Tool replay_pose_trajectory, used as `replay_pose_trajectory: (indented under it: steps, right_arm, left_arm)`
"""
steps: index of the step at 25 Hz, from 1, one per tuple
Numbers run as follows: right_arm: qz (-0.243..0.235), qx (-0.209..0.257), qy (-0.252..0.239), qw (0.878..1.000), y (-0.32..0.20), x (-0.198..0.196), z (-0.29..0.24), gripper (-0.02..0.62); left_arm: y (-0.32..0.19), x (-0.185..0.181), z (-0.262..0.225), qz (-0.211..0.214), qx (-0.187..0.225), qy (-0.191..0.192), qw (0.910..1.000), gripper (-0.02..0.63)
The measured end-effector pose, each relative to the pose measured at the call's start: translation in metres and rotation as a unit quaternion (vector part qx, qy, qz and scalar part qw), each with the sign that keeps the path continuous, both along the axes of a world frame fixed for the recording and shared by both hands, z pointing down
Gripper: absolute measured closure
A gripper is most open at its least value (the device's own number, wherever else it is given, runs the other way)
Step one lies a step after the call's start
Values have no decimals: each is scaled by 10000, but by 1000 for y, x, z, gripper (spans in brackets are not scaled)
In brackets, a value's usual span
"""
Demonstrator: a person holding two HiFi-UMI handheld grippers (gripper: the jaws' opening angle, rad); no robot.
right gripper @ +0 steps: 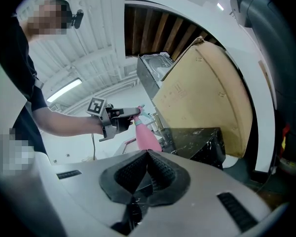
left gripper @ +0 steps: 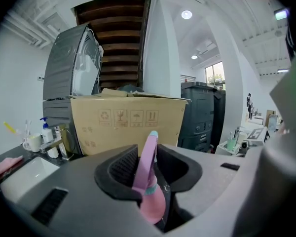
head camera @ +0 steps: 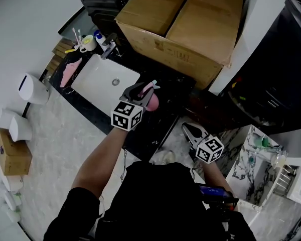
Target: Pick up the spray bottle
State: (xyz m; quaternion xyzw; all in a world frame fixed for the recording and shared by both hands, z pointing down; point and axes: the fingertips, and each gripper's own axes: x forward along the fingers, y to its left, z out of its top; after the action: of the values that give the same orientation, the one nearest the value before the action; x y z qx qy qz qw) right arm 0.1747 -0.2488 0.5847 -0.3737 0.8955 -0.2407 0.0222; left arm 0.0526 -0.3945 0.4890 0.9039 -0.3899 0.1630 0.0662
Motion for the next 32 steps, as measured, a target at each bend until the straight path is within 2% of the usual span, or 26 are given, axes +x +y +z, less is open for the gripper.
replay_pose_trajectory:
  steps: [5,16,23,32]
  right_arm:
    - [-11,-19,-10,10000,1,0,2,570]
    - [-84,49,-12,10000,-7,-2,-2,569]
    - [-214,144,-9,9997,-12,-19,-10,569]
    - [-420,177,130,9989,-1,-58,-20,569]
  left_arm:
    - [2,2,1,57,49,-53,10000,532]
    - [21,-11,-9,-24,123,128,9998,538]
    - [37,-37,-20,-240,167,356,9989,538]
    - [66,-91,-33,-531,252,653,9961,538]
